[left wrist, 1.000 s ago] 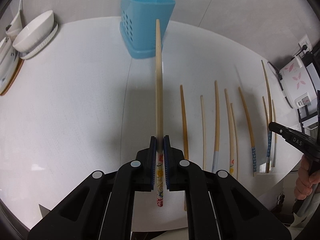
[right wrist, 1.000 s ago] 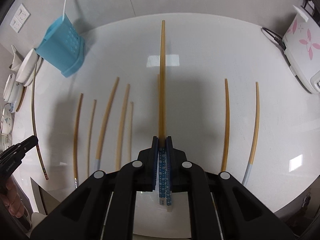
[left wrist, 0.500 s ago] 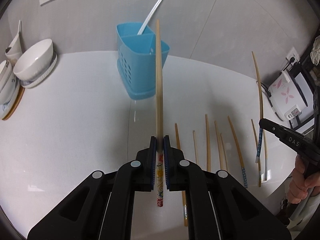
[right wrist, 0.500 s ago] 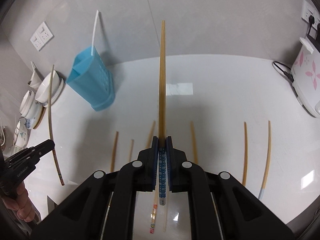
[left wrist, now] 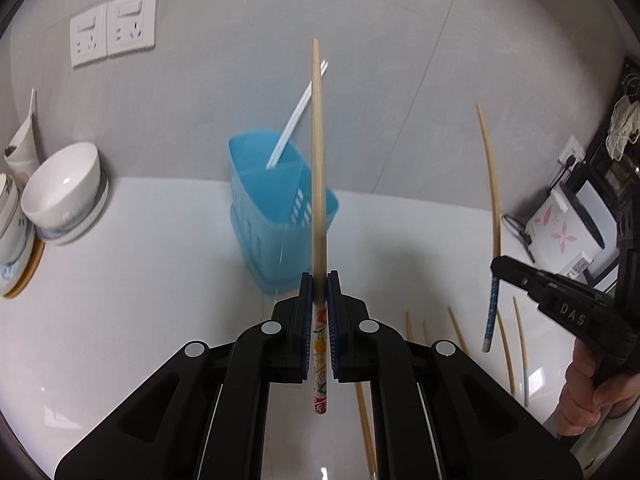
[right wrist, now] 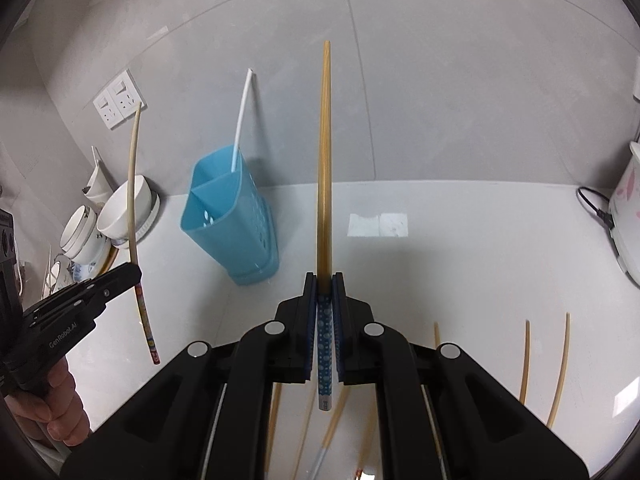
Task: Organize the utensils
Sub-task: 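Lift the colourful-tipped chopstick with left tool while right tool lifts blue-tipped chopstick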
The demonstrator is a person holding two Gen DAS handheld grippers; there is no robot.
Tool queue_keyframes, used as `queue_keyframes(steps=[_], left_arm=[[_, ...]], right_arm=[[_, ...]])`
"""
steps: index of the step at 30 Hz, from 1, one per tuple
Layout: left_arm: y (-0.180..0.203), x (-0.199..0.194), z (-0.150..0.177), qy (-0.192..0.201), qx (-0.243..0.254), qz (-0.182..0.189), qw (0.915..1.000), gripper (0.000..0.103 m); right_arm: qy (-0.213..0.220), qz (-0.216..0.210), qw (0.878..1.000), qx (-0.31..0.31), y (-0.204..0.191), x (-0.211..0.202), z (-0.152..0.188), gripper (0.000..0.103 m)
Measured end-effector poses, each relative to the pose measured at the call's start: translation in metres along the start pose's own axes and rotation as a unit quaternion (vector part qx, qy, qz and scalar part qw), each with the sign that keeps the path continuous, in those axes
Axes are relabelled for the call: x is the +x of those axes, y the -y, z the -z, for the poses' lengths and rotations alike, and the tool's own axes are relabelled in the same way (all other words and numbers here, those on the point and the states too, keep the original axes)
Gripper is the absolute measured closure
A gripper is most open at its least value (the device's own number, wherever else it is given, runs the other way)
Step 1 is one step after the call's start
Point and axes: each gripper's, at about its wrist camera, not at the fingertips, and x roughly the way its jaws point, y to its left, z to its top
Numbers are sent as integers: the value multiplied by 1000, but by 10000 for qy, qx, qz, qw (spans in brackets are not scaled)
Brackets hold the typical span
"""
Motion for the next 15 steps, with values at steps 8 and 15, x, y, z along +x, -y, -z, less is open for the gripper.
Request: queue_keyframes(steps=[8,15], left_arm=[[-2,8,-39,664,109,104,9977,96],[4,24,-64,1153,361,118,9926,96]], right_arm=[[288,-99,9995,-72,-14,10,-36,96],[411,-213,9989,-50,-19,27,-63,96]])
